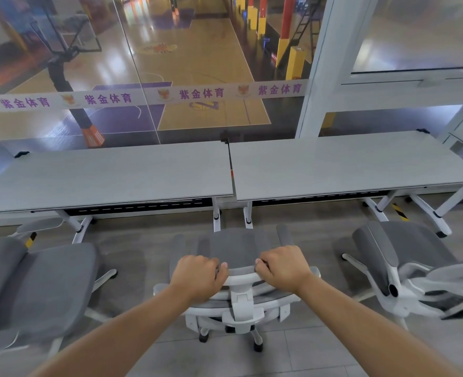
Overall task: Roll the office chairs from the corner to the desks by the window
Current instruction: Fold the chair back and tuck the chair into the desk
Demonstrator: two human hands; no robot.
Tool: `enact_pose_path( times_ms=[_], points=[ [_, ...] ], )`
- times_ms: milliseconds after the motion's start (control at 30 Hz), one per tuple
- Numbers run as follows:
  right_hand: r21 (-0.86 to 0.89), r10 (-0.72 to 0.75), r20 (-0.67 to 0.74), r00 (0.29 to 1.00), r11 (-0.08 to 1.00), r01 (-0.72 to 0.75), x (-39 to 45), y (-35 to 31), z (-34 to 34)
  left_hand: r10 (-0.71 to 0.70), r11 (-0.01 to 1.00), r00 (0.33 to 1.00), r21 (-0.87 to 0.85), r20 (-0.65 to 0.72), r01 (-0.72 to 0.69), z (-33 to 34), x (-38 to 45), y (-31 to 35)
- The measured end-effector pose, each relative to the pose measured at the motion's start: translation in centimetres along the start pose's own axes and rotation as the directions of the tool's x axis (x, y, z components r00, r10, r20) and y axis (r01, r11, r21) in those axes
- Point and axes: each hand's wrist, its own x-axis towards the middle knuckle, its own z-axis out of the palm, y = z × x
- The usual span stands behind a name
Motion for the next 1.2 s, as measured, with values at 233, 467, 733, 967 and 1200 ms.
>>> enact_pose_path(
  times_ms=[233, 467, 733, 967, 1200],
  points=[
    [0.007, 0.0, 0.016, 1.0, 1.0, 0.0, 0.19, 0.08, -0.23, -0.007, 1.0, 1.0, -0.021, -0.007, 0.007, -0.02, -0.08, -0.05],
    [-0.001, 0.0, 0.021, 1.0, 1.0, 0.0, 0.18, 0.23, -0.2, -0.003, 0.999, 0.999, -0.048, -0.032, 0.002, 0.09, 0.08, 0.04],
    [0.013, -0.002, 0.01, 1.0, 1.0, 0.002, 0.23, 0.45, -0.08, -0.008, 0.998, 1.0, -0.056, -0.024, 0.007, 0.11, 0.02, 0.26],
    [0.011, 0.007, 0.014, 1.0, 1.0, -0.007, 0.12, 0.18, 0.08, 0.005, 0.999, 1.0, -0.036, -0.023, -0.006, -0.14, 0.21, -0.09],
    [0.007, 0.009, 0.019, 1.0, 1.0, -0.009, 0.09, -0.34, 0.02, -0.013, 0.999, 1.0, -0.032, -0.013, 0.013, 0.13, 0.16, -0.61]
  ],
)
